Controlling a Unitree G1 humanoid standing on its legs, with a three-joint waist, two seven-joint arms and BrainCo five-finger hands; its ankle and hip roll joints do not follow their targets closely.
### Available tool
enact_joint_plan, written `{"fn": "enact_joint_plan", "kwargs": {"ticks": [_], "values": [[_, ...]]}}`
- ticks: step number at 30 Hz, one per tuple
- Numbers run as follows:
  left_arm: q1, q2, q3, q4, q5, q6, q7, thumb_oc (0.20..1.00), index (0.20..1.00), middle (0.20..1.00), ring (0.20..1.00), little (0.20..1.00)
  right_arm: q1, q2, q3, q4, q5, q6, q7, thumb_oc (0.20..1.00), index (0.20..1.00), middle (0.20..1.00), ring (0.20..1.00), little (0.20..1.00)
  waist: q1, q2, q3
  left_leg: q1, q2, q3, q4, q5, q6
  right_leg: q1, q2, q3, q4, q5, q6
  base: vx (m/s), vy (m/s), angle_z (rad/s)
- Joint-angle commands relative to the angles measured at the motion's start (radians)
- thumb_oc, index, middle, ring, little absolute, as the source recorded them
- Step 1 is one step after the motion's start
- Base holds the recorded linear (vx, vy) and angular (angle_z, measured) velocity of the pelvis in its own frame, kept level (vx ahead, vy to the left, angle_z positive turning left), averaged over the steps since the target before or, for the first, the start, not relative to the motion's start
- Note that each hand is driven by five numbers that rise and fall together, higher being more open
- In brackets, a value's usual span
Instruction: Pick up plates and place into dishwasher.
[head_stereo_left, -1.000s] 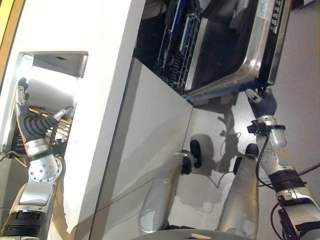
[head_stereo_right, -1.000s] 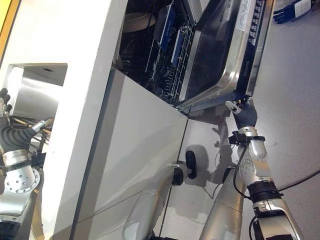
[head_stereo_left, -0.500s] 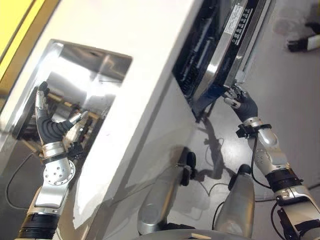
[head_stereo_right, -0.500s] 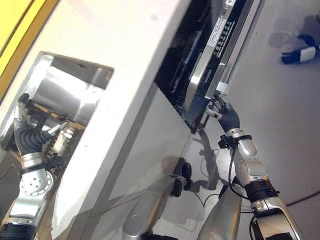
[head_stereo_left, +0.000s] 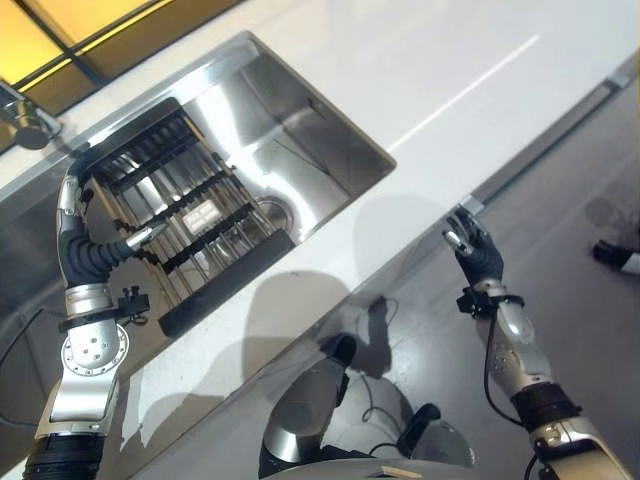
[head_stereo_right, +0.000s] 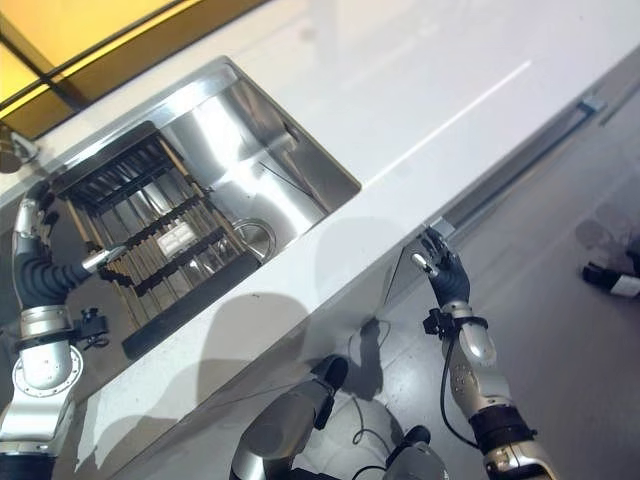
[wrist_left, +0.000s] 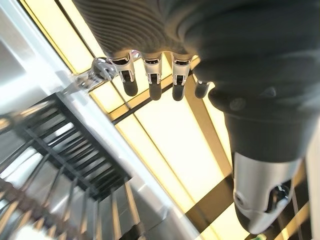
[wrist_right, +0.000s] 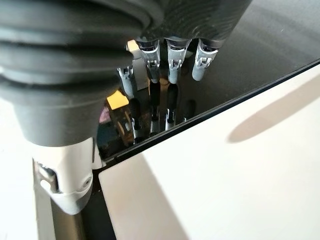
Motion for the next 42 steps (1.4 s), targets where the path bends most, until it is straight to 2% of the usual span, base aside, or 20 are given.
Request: {"fn": "enact_joint_plan", "kwargs": {"ticks": [1, 3, 5, 6, 8, 9, 12, 14, 17, 21, 23, 26, 28, 29, 31, 32, 37, 38, 40, 42], "values": [[0.047, 0.049, 0.013, -0.022, 0.047, -0.063, -0.034, 1.000, 1.000, 1.000, 1.000, 1.000, -0.217, 0.040, 0.033, -0.241, -0.152, -0.213, 0.074, 1.000, 1.000, 1.000, 1.000, 1.000, 0.024, -0.079, -0.206, 0.042, 0.012, -0.034, -0.045, -0.028, 0.030, 0.004, 0.062, 0.161, 0.019, 0.105, -0.077, 0.03, -0.084, 0.45], [0.031, 0.040, 0.000, -0.015, 0.058, -0.067, -0.044, 1.000, 1.000, 1.000, 1.000, 1.000, -0.175, 0.034, 0.033, -0.253, -0.160, -0.198, 0.066, 1.000, 1.000, 1.000, 1.000, 1.000, -0.009, -0.095, -0.227, 0.048, 0.010, -0.049, -0.065, -0.013, 0.029, 0.015, 0.133, 0.221, -0.080, 0.082, -0.087, -0.01, -0.129, 0.53], [0.021, 0.032, -0.011, -0.011, 0.067, -0.060, -0.036, 1.000, 1.000, 1.000, 1.000, 1.000, -0.152, 0.033, 0.034, -0.250, -0.174, -0.181, 0.061, 1.000, 1.000, 1.000, 1.000, 1.000, -0.028, -0.104, -0.246, 0.061, 0.020, -0.040, -0.089, -0.006, 0.023, 0.022, 0.149, 0.245, -0.150, 0.101, -0.083, -0.04, -0.129, 0.49], [0.011, 0.024, -0.023, -0.001, 0.069, -0.056, -0.023, 1.000, 1.000, 1.000, 1.000, 1.000, -0.145, 0.031, 0.036, -0.236, -0.175, -0.166, 0.052, 1.000, 1.000, 1.000, 1.000, 1.000, -0.048, -0.109, -0.258, 0.074, 0.030, -0.031, -0.111, -0.003, 0.021, 0.019, 0.163, 0.283, -0.197, 0.120, -0.080, -0.08, -0.140, 0.12], [0.001, 0.013, -0.036, -0.003, 0.077, -0.043, -0.013, 1.000, 1.000, 1.000, 1.000, 1.000, -0.130, 0.032, 0.031, -0.239, -0.168, -0.139, 0.046, 1.000, 1.000, 1.000, 1.000, 1.000, -0.063, -0.111, -0.269, 0.086, 0.042, -0.021, -0.127, -0.002, 0.022, 0.014, 0.181, 0.318, -0.212, 0.132, -0.083, -0.09, -0.132, -0.13], [-0.011, 0.002, -0.047, -0.001, 0.083, -0.030, -0.014, 1.000, 1.000, 1.000, 1.000, 1.000, -0.092, 0.032, 0.018, -0.242, -0.200, -0.095, 0.011, 1.000, 1.000, 1.000, 1.000, 1.000, -0.085, -0.115, -0.279, 0.095, 0.052, -0.014, -0.129, -0.007, 0.018, 0.006, 0.200, 0.341, -0.205, 0.128, -0.090, -0.10, -0.143, 0.01], [0.005, -0.033, -0.052, -0.024, 0.092, 0.009, 0.000, 1.000, 1.000, 1.000, 1.000, 1.000, -0.009, 0.023, 0.002, -0.245, -0.224, 0.016, -0.025, 1.000, 1.000, 1.000, 1.000, 1.000, -0.114, -0.121, -0.303, 0.121, 0.080, 0.010, -0.160, 0.001, 0.005, 0.009, 0.223, 0.340, -0.234, 0.139, -0.101, -0.11, -0.141, 0.30], [0.028, -0.048, -0.037, -0.033, 0.080, 0.023, 0.000, 1.000, 1.000, 1.000, 1.000, 1.000, 0.043, 0.028, -0.002, -0.257, -0.224, 0.047, -0.009, 1.000, 1.000, 1.000, 1.000, 1.000, -0.128, -0.121, -0.316, 0.130, 0.096, 0.018, -0.178, 0.011, -0.002, 0.013, 0.235, 0.345, -0.251, 0.144, -0.106, -0.14, -0.140, -0.11], [0.059, -0.076, -0.013, -0.044, 0.045, 0.048, -0.002, 1.000, 1.000, 1.000, 1.000, 1.000, 0.115, 0.045, -0.014, -0.280, -0.240, 0.119, -0.044, 1.000, 1.000, 1.000, 1.000, 1.000, -0.150, -0.118, -0.330, 0.135, 0.125, 0.022, -0.202, 0.037, -0.027, 0.022, 0.257, 0.351, -0.279, 0.151, -0.117, -0.15, -0.156, -0.09], [0.095, -0.112, 0.004, -0.071, 0.033, 0.061, 0.012, 1.000, 1.000, 1.000, 1.000, 1.000, 0.174, 0.038, -0.031, -0.329, -0.259, 0.175, -0.107, 1.000, 1.000, 1.000, 1.000, 1.000, -0.169, -0.123, -0.324, 0.102, 0.132, 0.042, -0.146, 0.031, -0.047, 0.025, 0.262, 0.355, -0.304, 0.164, -0.127, -0.16, -0.106, -0.09], [0.103, -0.123, 0.005, -0.092, 0.023, 0.071, 0.017, 1.000, 1.000, 1.000, 1.000, 1.000, 0.212, 0.026, -0.048, -0.371, -0.285, 0.174, -0.134, 1.000, 1.000, 1.000, 1.000, 1.000, -0.191, -0.125, -0.318, 0.070, 0.126, 0.116, -0.069, 0.028, -0.051, 0.025, 0.260, 0.345, -0.312, 0.171, -0.130, -0.16, -0.040, -0.01], [0.052, -0.130, -0.022, -0.083, -0.011, 0.089, 0.009, 1.000, 1.000, 1.000, 1.000, 1.000, 0.242, -0.002, -0.090, -0.438, -0.292, 0.117, -0.155, 1.000, 1.000, 1.000, 1.000, 1.000, -0.254, -0.127, -0.308, 0.034, 0.167, 0.350, 0.047, 0.038, -0.072, 0.034, 0.245, 0.273, -0.317, 0.172, -0.135, -0.12, 0.013, 0.59], [0.003, -0.128, -0.049, -0.065, -0.030, 0.094, 0.012, 1.000, 1.000, 1.000, 1.000, 1.000, 0.223, -0.027, -0.102, -0.467, -0.318, 0.090, -0.180, 1.000, 1.000, 1.000, 1.000, 1.000, -0.290, -0.121, -0.313, 0.060, 0.199, 0.467, 0.004, 0.039, -0.072, 0.034, 0.238, 0.229, -0.314, 0.164, -0.129, -0.03, 0.133, 1.08], [-0.020, -0.125, -0.062, -0.053, -0.044, 0.095, 0.008, 1.000, 1.000, 1.000, 1.000, 1.000, 0.203, -0.037, -0.103, -0.477, -0.334, 0.081, -0.192, 1.000, 1.000, 1.000, 1.000, 1.000, -0.299, -0.117, -0.318, 0.081, 0.208, 0.498, -0.030, 0.037, -0.070, 0.033, 0.232, 0.212, -0.311, 0.161, -0.126, 0.03, 0.219, 0.58], [-0.041, -0.133, -0.081, -0.045, -0.065, 0.098, 0.015, 1.000, 1.000, 1.000, 1.000, 1.000, 0.156, -0.060, -0.103, -0.507, -0.349, 0.093, -0.183, 1.000, 1.000, 1.000, 1.000, 1.000, -0.290, -0.110, -0.318, 0.093, 0.177, 0.436, -0.035, 0.029, -0.065, 0.040, 0.227, 0.225, -0.296, 0.152, -0.124, 0.07, 0.187, 0.50], [-0.042, -0.140, -0.082, -0.051, -0.068, 0.100, 0.012, 1.000, 1.000, 1.000, 1.000, 1.000, 0.143, -0.066, -0.102, -0.521, -0.351, 0.100, -0.178, 1.000, 1.000, 1.000, 1.000, 1.000, -0.286, -0.107, -0.321, 0.093, 0.171, 0.427, -0.044, 0.031, -0.062, 0.036, 0.225, 0.226, -0.290, 0.150, -0.124, 0.07, 0.172, 0.42], [-0.043, -0.165, -0.091, -0.067, -0.116, 0.107, -0.044, 1.000, 1.000, 1.000, 1.000, 1.000, 0.086, -0.080, -0.053, -0.575, -0.351, 0.082, -0.091, 1.000, 1.000, 1.000, 1.000, 1.000, -0.244, -0.105, -0.342, 0.152, 0.116, 0.363, -0.105, -0.036, -0.022, 0.035, 0.207, 0.205, -0.202, 0.114, -0.111, 0.10, 0.162, 0.44], [-0.044, -0.166, -0.094, -0.071, -0.119, 0.106, -0.056, 1.000, 1.000, 1.000, 1.000, 1.000, 0.081, -0.075, -0.040, -0.576, -0.350, 0.083, -0.091, 1.000, 1.000, 1.000, 1.000, 1.000, -0.238, -0.105, -0.343, 0.168, 0.104, 0.349, -0.122, -0.038, -0.009, 0.023, 0.203, 0.199, -0.151, 0.120, -0.101, 0.09, 0.149, 0.40], [-0.049, -0.162, -0.104, -0.076, -0.125, 0.098, -0.065, 1.000, 1.000, 1.000, 1.000, 1.000, 0.065, -0.063, -0.017, -0.574, -0.347, 0.072, -0.098, 1.000, 1.000, 1.000, 1.000, 1.000, -0.235, -0.102, -0.331, 0.200, 0.089, 0.322, -0.148, -0.040, 0.024, -0.052, 0.199, 0.213, 0.043, 0.152, -0.062, 0.05, 0.123, 0.52], [-0.055, -0.155, -0.110, -0.079, -0.141, 0.092, -0.075, 1.000, 1.000, 1.000, 1.000, 1.000, 0.068, -0.050, -0.002, -0.585, -0.342, 0.063, -0.108, 1.000, 1.000, 1.000, 1.000, 1.000, -0.236, -0.098, -0.317, 0.211, 0.092, 0.299, -0.159, -0.040, 0.034, -0.105, 0.212, 0.237, 0.159, 0.161, -0.050, 0.03, 0.027, 0.77]]}}
